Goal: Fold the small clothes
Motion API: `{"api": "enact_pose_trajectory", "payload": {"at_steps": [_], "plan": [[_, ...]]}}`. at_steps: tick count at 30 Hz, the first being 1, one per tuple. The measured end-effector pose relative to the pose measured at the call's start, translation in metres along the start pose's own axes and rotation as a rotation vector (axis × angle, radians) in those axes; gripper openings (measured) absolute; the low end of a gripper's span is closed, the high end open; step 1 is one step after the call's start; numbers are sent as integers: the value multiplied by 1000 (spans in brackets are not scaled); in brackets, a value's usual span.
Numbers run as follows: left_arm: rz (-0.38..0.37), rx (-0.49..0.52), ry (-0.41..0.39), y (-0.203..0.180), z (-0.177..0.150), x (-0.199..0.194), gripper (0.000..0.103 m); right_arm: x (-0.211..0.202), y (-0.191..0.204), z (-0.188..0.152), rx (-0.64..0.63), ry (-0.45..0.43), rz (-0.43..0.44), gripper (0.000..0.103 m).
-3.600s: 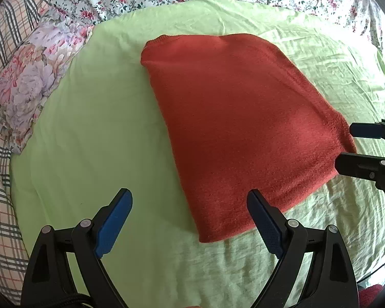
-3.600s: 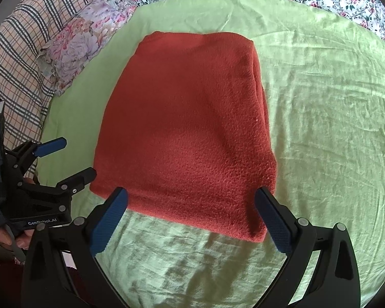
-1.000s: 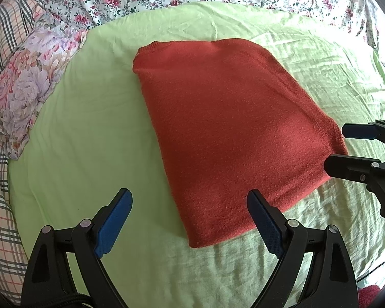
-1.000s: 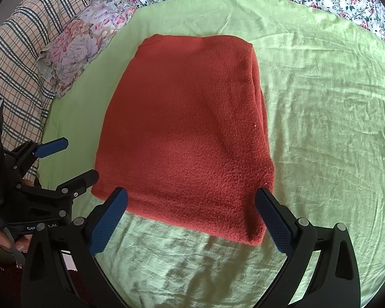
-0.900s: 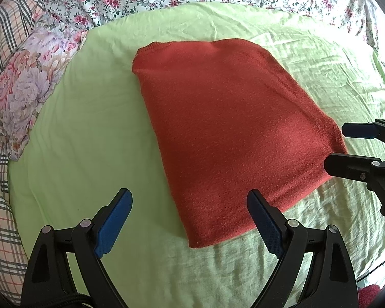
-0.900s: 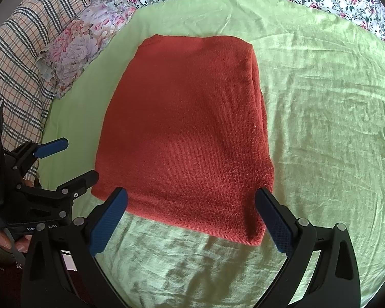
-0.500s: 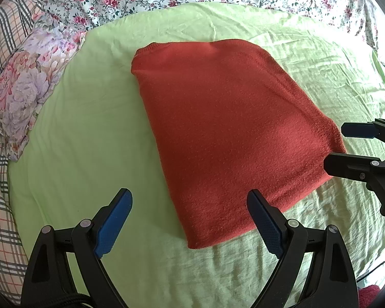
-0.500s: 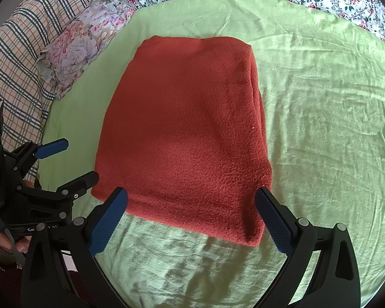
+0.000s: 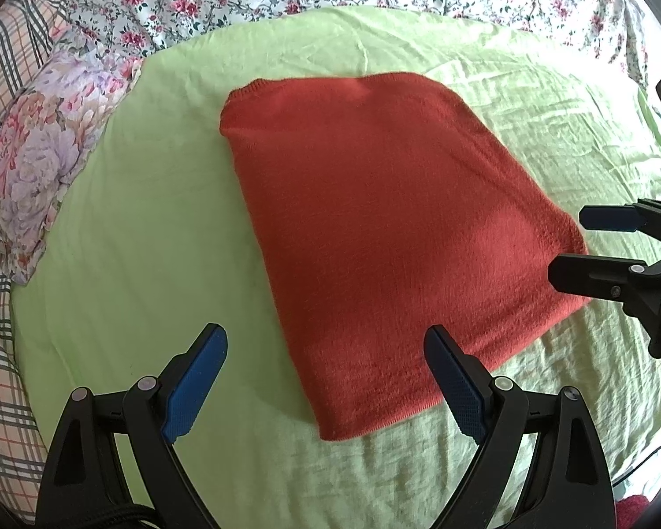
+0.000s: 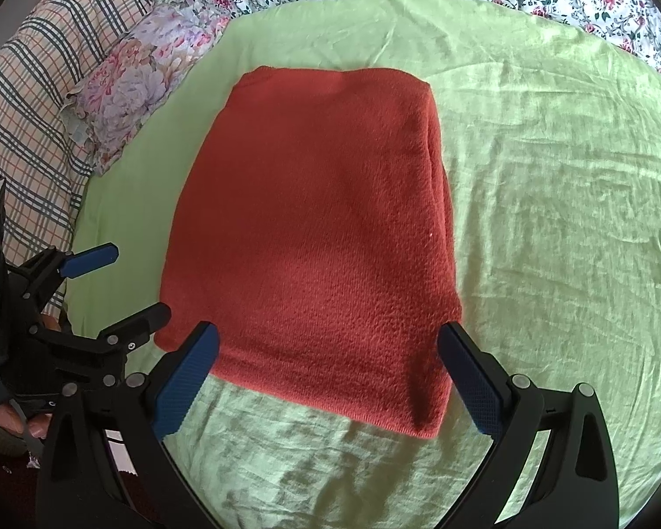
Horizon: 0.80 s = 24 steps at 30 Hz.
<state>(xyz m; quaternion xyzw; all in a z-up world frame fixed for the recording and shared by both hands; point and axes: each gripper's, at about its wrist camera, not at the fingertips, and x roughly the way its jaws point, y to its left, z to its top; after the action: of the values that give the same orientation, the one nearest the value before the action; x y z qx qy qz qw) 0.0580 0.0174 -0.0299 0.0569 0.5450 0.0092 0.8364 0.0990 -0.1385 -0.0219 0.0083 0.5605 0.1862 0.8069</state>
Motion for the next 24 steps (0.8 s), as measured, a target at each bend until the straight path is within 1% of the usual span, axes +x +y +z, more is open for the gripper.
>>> {"api": "enact_pose_trajectory", "payload": {"at_steps": [8,14,21,24], "plan": [[1,11,3,0,8,6,91,6,-4,11,16,-2,9,99],[2,7,4,0,7,7,91,8,-8,9,29,1,10,99],[7,-10,-7,3,6,6,91,5,-12,6,48,-6,6,99],[-12,-37,2,8,4,7,91,6,-11,5,51,-9,3,99]]}}
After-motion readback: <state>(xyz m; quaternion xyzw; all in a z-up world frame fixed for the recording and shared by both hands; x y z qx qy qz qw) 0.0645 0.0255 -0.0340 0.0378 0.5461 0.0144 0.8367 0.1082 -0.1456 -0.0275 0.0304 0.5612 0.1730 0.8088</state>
